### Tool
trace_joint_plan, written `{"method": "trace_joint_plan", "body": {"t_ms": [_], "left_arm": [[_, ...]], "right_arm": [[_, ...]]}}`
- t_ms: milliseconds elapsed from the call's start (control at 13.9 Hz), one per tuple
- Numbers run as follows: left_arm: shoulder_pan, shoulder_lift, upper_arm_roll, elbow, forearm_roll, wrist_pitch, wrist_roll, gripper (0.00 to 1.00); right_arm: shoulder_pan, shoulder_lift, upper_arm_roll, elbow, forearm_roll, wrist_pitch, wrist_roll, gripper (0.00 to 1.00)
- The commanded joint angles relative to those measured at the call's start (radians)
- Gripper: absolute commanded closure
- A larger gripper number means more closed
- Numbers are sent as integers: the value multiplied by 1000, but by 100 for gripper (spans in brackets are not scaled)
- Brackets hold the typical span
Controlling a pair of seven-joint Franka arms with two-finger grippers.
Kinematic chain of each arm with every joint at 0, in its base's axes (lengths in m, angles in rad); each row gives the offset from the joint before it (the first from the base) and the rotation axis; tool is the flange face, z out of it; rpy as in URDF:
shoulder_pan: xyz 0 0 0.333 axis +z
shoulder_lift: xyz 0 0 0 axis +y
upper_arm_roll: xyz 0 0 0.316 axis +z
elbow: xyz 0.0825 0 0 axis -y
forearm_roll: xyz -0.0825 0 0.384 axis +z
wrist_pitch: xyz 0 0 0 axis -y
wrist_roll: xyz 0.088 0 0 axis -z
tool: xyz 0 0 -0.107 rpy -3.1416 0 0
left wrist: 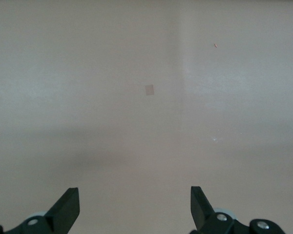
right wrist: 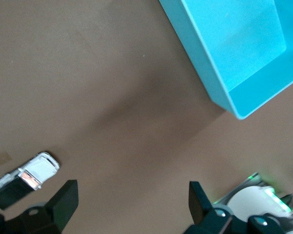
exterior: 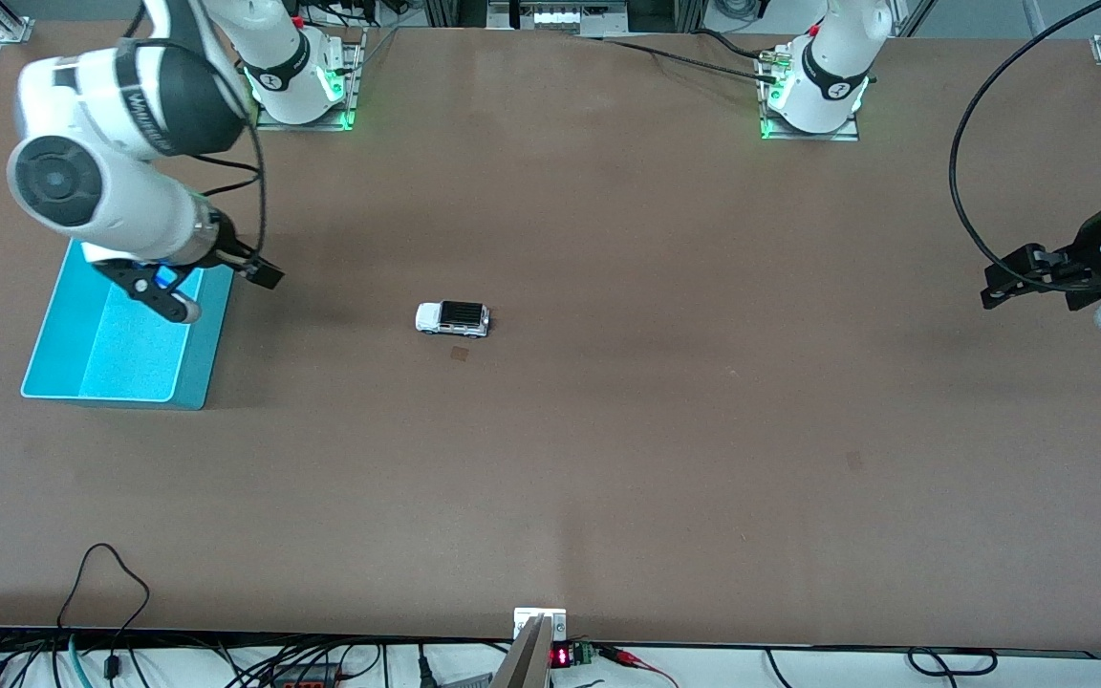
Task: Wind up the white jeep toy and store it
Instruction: 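Reach the right gripper over the stopped jeep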
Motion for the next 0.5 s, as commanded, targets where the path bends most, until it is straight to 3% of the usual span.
{"method": "trace_joint_plan", "body": {"t_ms": [0,431], "left_arm": [[-5,7,11,8,-20,5,6,0],[2,10,13,0,-5,8,11,0]], "right_arm": [[70,-23,-9,-93,-1,106,217,0],[190,46,-6,-120,13,245,607,0]]}}
